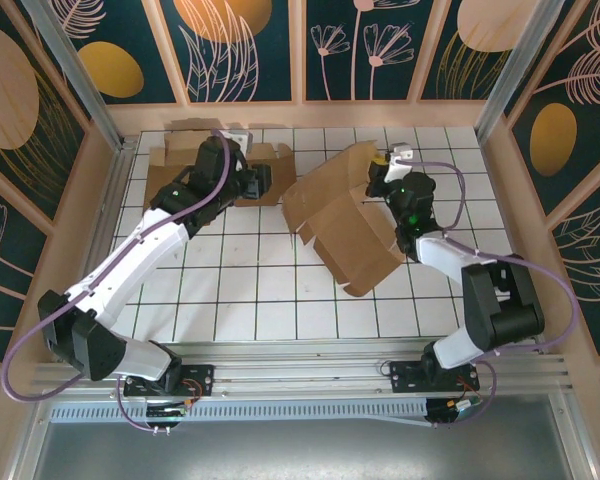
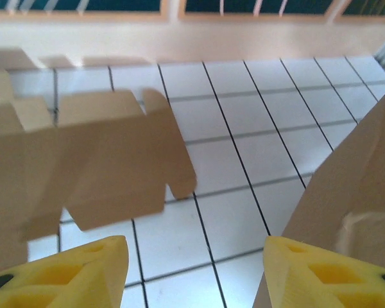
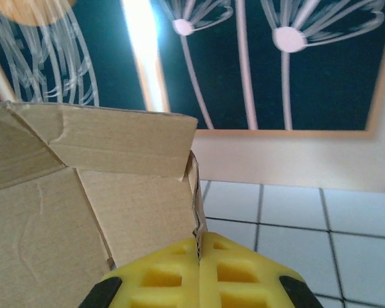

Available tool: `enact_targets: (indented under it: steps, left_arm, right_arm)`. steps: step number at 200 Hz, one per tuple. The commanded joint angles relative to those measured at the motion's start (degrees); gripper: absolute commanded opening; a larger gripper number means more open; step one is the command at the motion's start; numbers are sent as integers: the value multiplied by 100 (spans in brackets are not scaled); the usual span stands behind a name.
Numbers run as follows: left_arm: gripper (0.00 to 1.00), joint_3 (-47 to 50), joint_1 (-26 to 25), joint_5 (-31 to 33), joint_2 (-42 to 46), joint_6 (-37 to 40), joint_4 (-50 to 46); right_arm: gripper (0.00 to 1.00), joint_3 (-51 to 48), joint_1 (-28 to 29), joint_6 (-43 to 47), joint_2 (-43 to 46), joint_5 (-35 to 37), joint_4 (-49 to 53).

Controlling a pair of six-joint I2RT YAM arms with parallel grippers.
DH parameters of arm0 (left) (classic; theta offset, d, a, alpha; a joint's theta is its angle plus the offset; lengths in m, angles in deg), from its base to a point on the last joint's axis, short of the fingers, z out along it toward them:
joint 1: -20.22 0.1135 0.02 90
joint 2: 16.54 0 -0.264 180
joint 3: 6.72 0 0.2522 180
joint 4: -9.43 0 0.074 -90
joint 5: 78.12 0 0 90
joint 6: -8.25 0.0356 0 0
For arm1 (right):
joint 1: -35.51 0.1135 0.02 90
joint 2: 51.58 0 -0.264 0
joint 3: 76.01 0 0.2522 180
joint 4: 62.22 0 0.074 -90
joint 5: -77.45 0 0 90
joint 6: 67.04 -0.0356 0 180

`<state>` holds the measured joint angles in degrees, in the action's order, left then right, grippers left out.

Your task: Fold the paper box

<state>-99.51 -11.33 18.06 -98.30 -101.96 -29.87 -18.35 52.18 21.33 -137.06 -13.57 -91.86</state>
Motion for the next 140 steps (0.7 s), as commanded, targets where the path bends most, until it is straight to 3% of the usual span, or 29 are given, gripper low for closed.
enact_targets:
  steps: [1, 40, 77, 111, 140]
  left_arm:
    - [60, 108, -8, -767, -193, 112, 506]
    - [65, -514, -119, -2146, -832, 1597, 827]
    - [67, -708, -141, -2182, -924, 2219, 1493]
    - [63, -1518, -140, -1950, -1906, 2888, 847]
    - [68, -2319, -140, -2103, -2808, 3155, 409]
  right_arm:
    - [0, -192, 68, -476, 557, 1047, 643]
    - [0, -401, -55, -328, 935, 1382, 1245]
    - [0, -272, -414, -584, 870, 1015, 1621]
    - [0, -204, -508, -554, 832, 567, 1520]
    - [0, -136, -500, -530, 787, 293, 1571]
